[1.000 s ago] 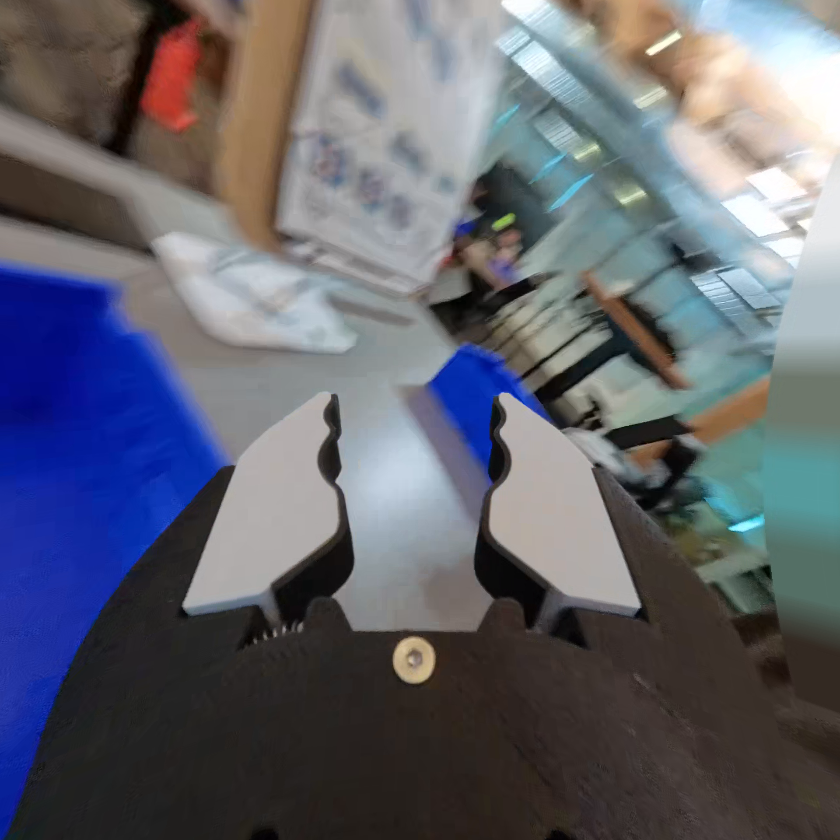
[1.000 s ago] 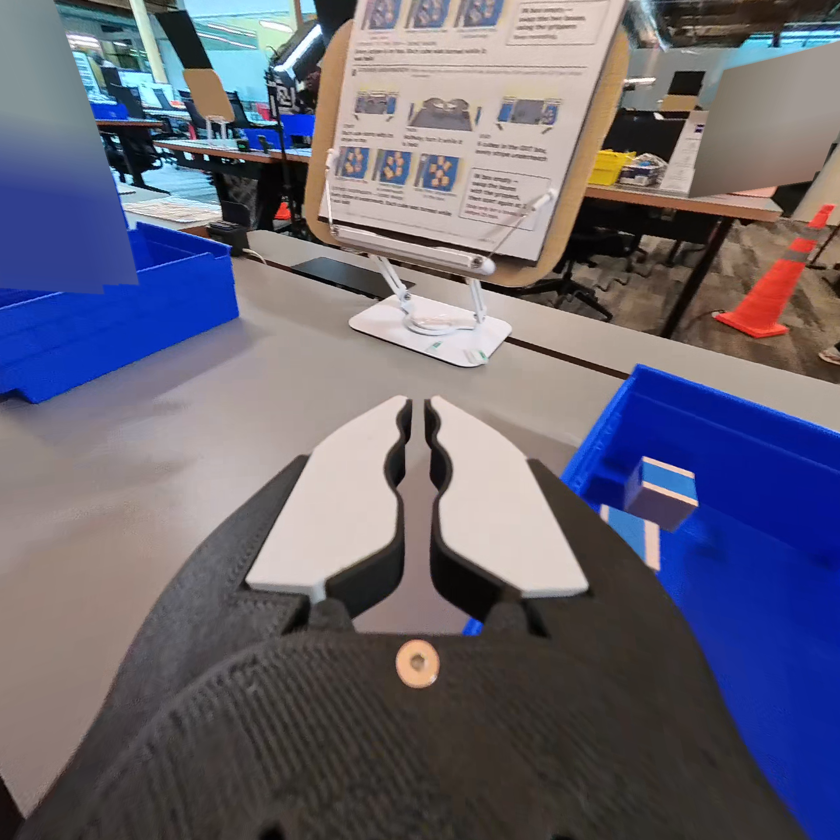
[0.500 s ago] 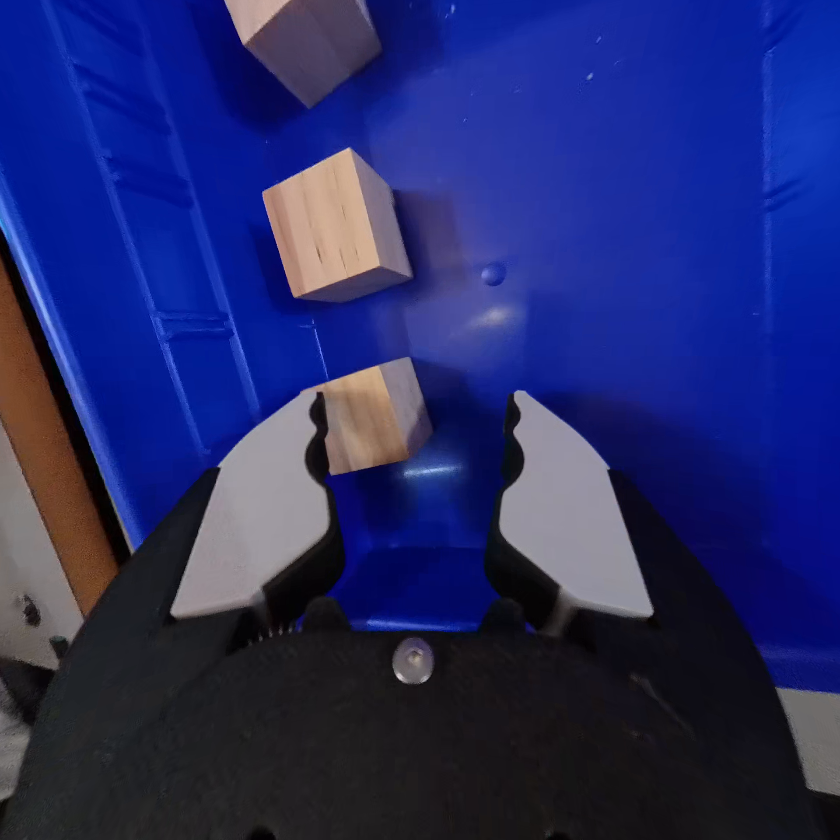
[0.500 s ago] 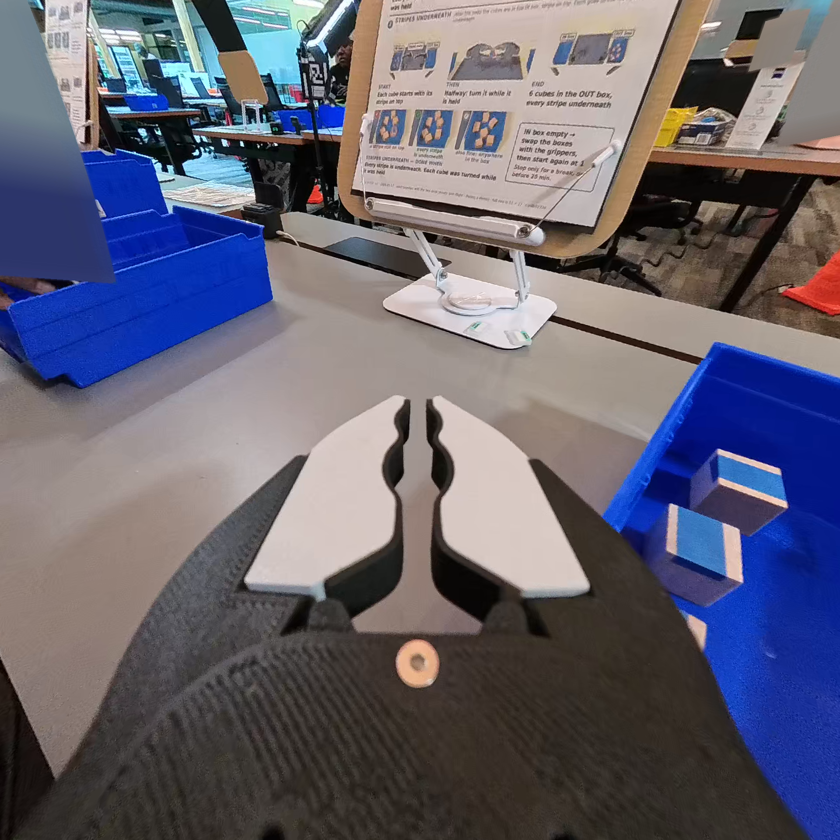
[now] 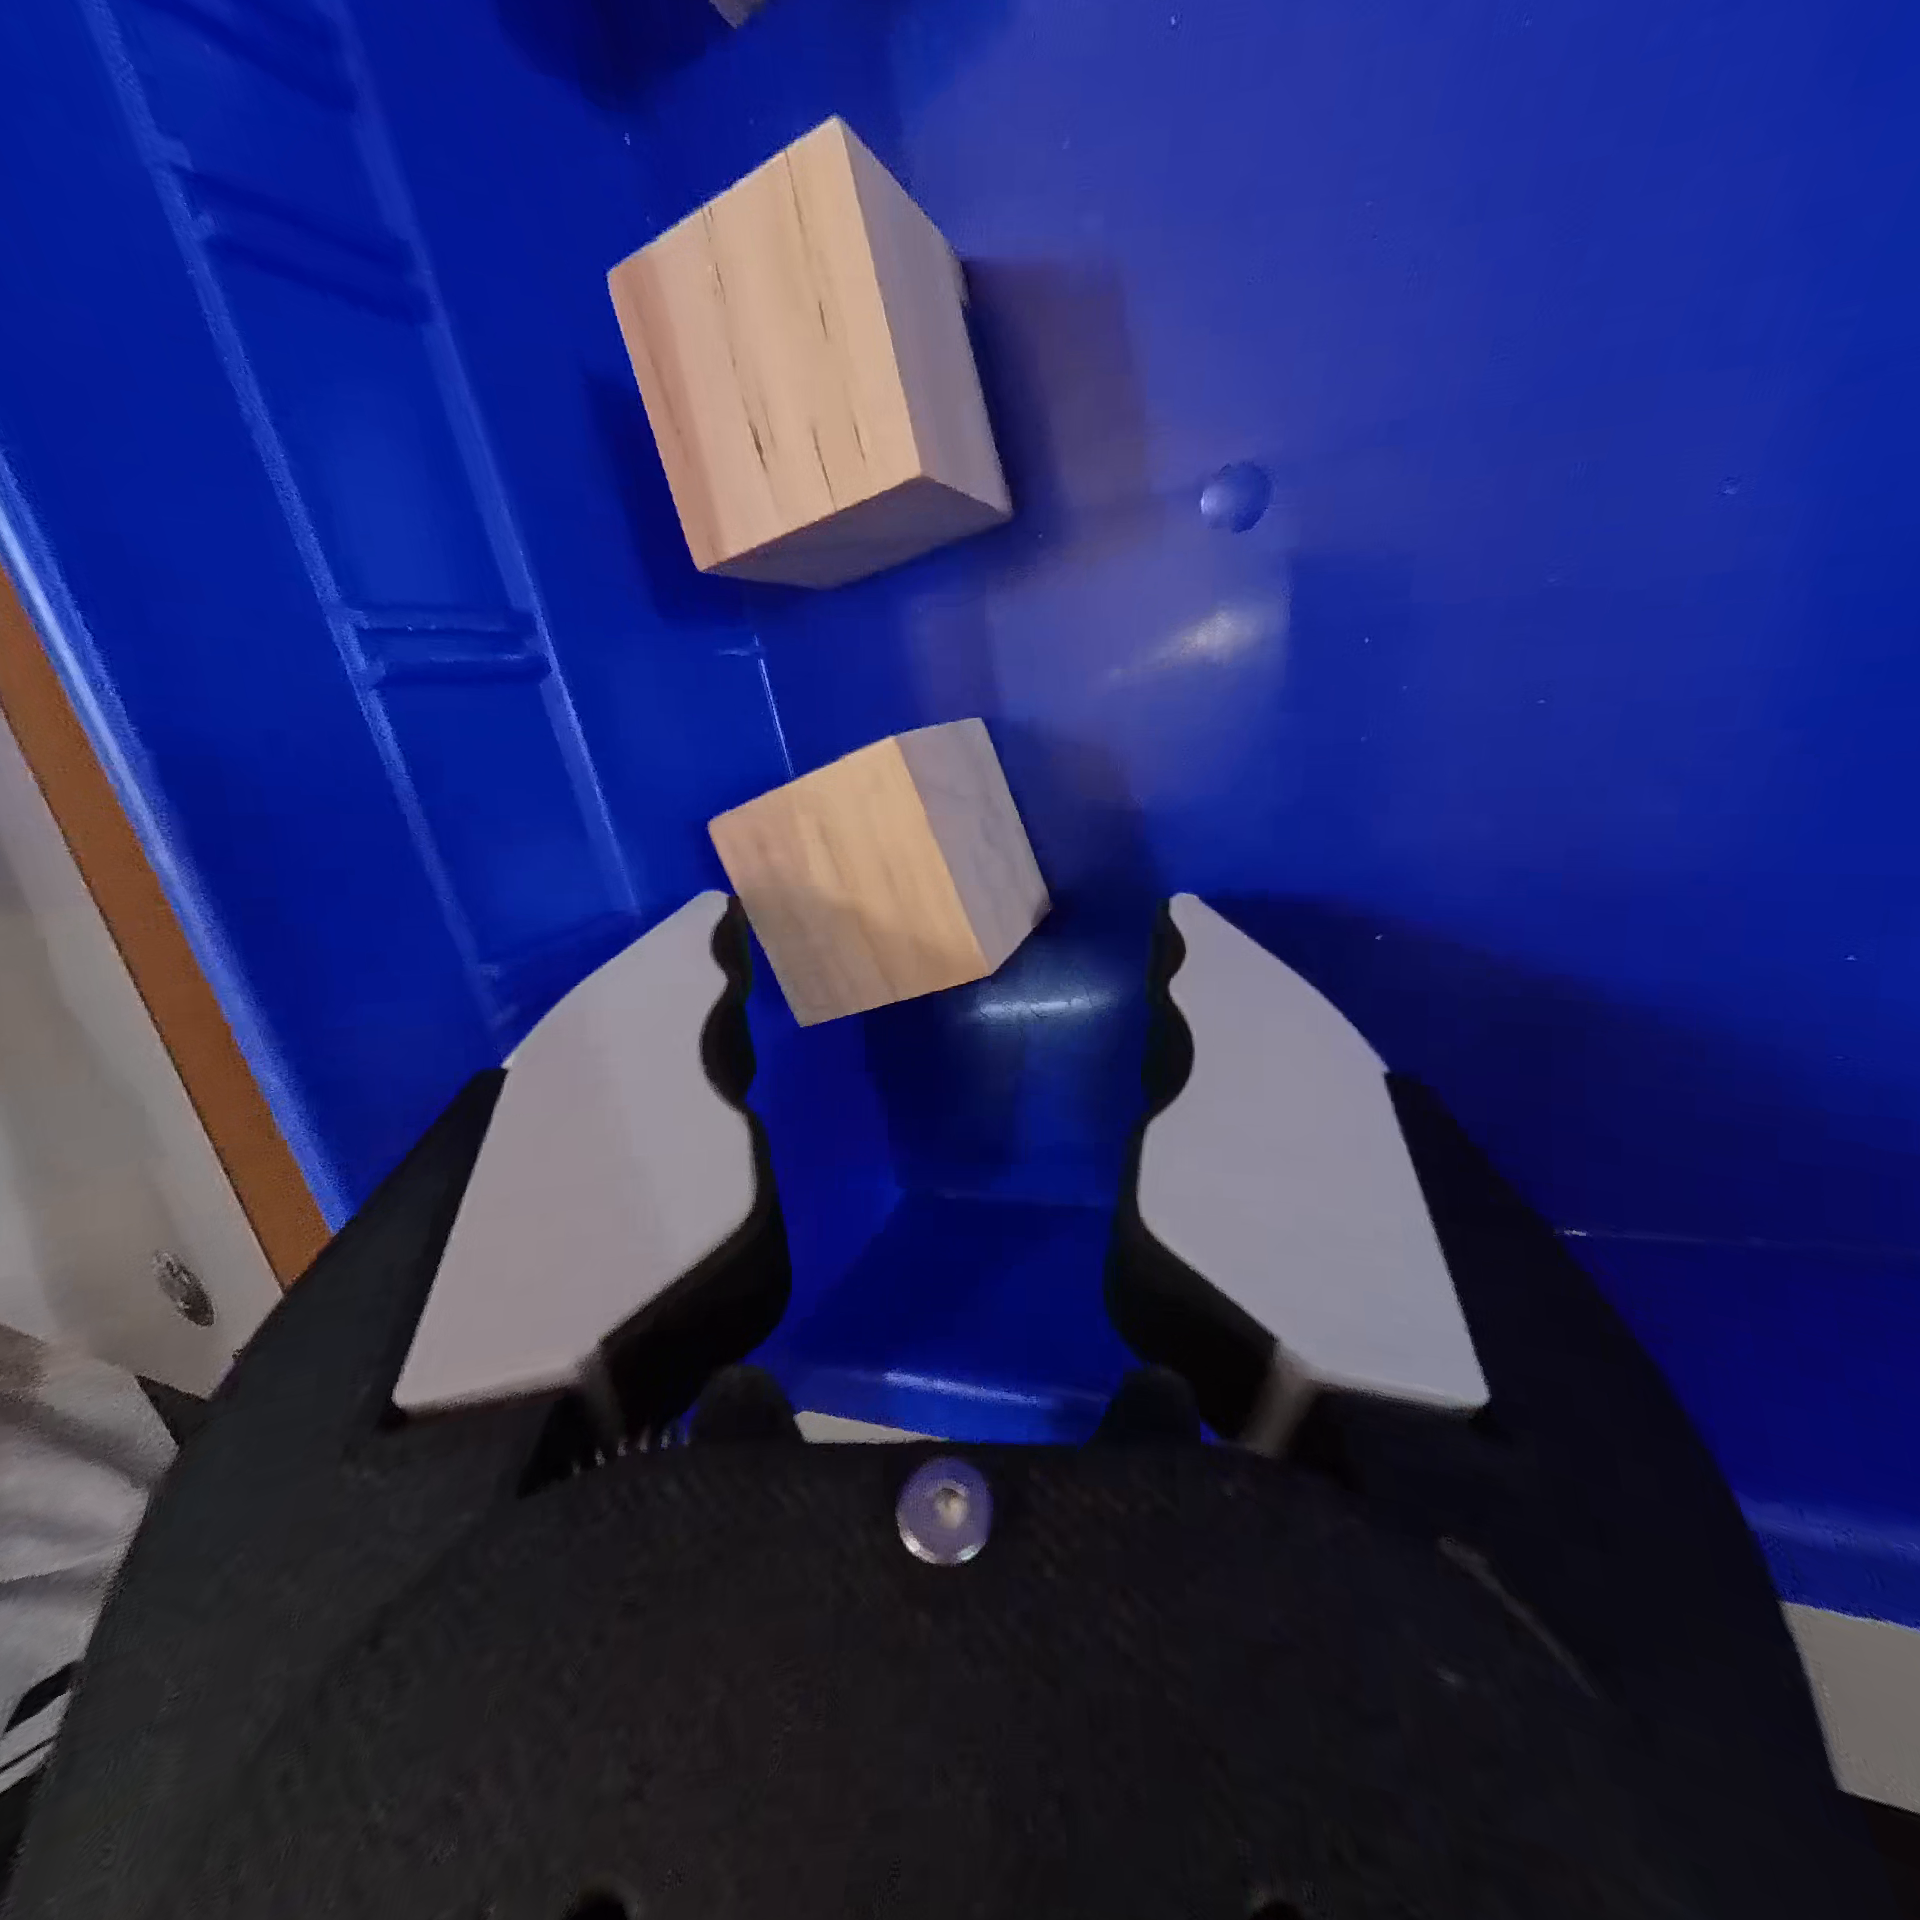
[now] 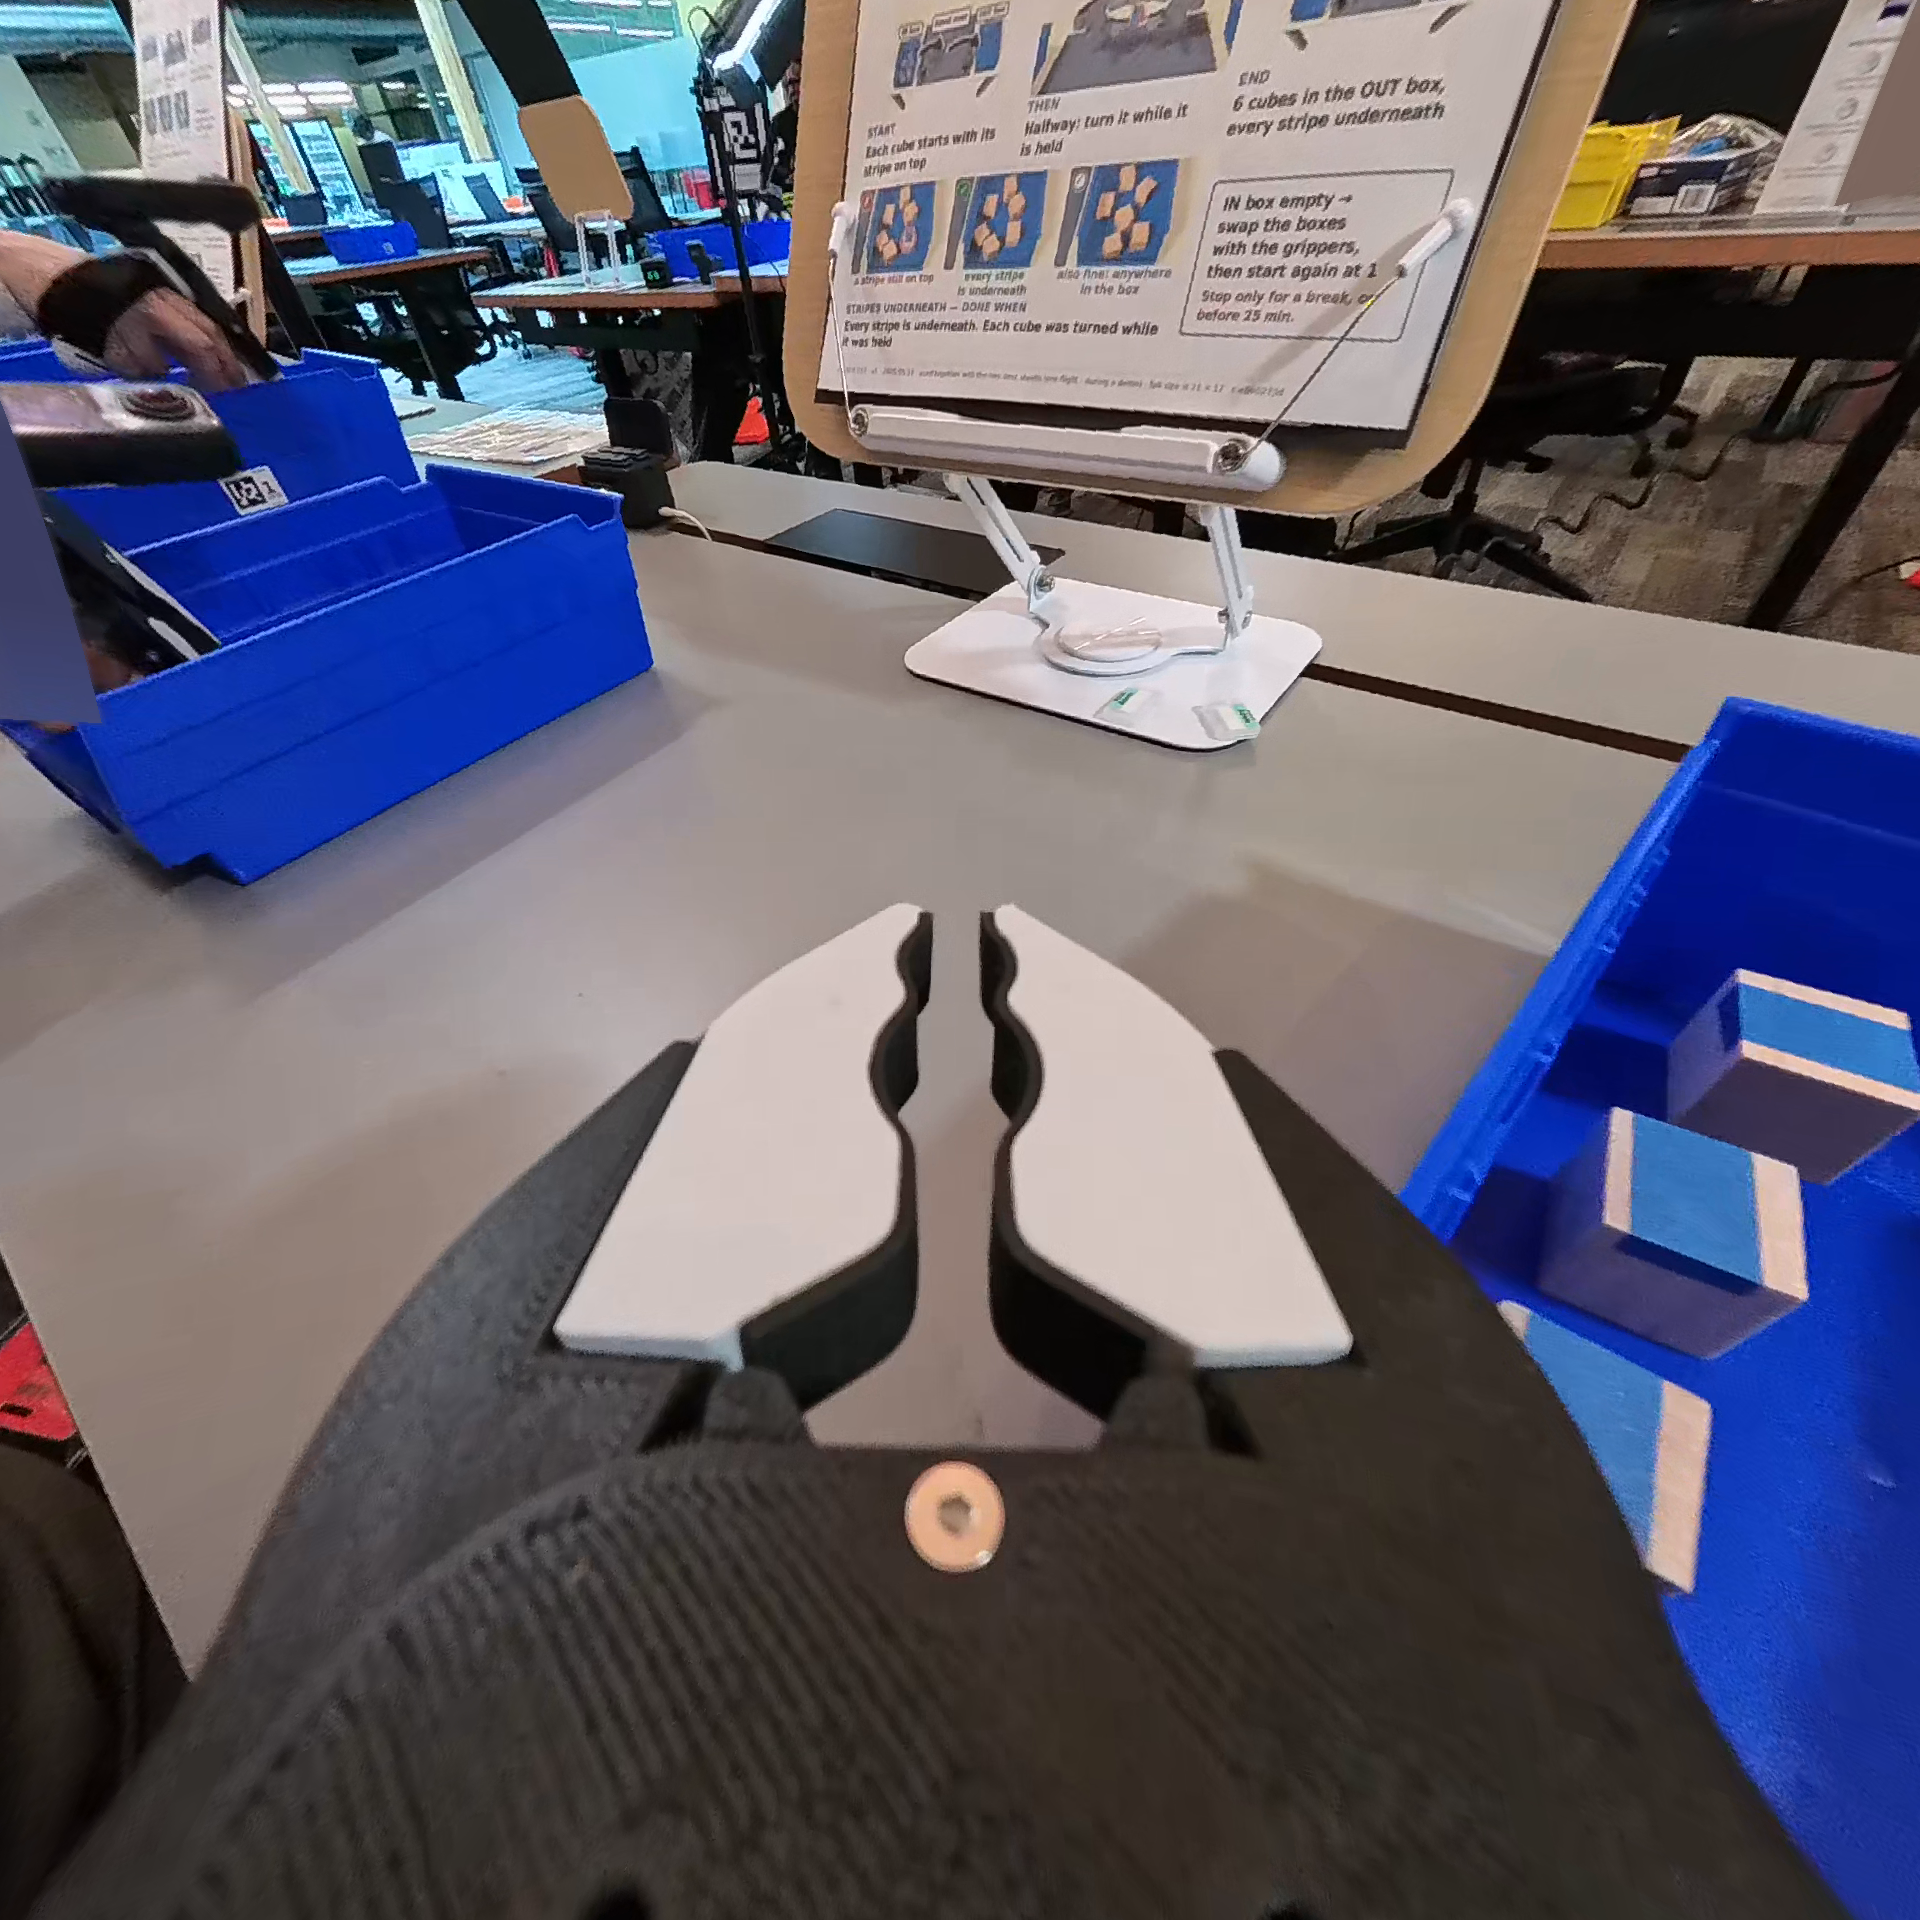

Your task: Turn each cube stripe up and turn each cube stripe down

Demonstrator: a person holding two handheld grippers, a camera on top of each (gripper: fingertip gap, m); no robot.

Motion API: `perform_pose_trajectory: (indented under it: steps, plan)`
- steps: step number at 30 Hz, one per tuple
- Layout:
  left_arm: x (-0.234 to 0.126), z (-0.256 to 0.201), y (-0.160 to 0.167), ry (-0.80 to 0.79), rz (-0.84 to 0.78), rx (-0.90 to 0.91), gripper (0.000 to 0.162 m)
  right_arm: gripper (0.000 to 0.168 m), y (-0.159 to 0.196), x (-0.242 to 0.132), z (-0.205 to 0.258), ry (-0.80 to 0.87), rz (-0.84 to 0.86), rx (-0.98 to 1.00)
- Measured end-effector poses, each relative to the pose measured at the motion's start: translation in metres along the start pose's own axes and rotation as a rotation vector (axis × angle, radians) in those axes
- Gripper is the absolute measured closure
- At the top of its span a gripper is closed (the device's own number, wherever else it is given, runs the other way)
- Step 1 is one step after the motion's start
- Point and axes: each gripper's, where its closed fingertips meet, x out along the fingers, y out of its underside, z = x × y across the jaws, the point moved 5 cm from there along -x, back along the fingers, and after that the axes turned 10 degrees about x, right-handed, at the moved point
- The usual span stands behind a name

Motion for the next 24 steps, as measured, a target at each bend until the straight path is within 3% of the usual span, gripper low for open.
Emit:
perform_pose_trajectory:
  steps: [6,17,20,24]
  plan:
    - [-0.014,-0.007,-0.007,0.18,-0.125,-0.033,0.103,0.159,0.002,0.004,0.003,-0.002,0.021,-0.017]
    - [0.003,-0.005,-0.009,0.088,-0.092,0.018,0.109,0.158,0.005,0.007,0.009,-0.003,0.04,-0.051]
    - [-0.01,-0.005,-0.019,0.137,-0.193,-0.021,0.111,0.158,0.005,0.008,0.012,-0.017,0.036,-0.042]
    - [-0.052,0.003,-0.041,0.188,-0.467,-0.114,0.113,0.158,0.007,0.012,0.018,-0.044,0.037,-0.027]
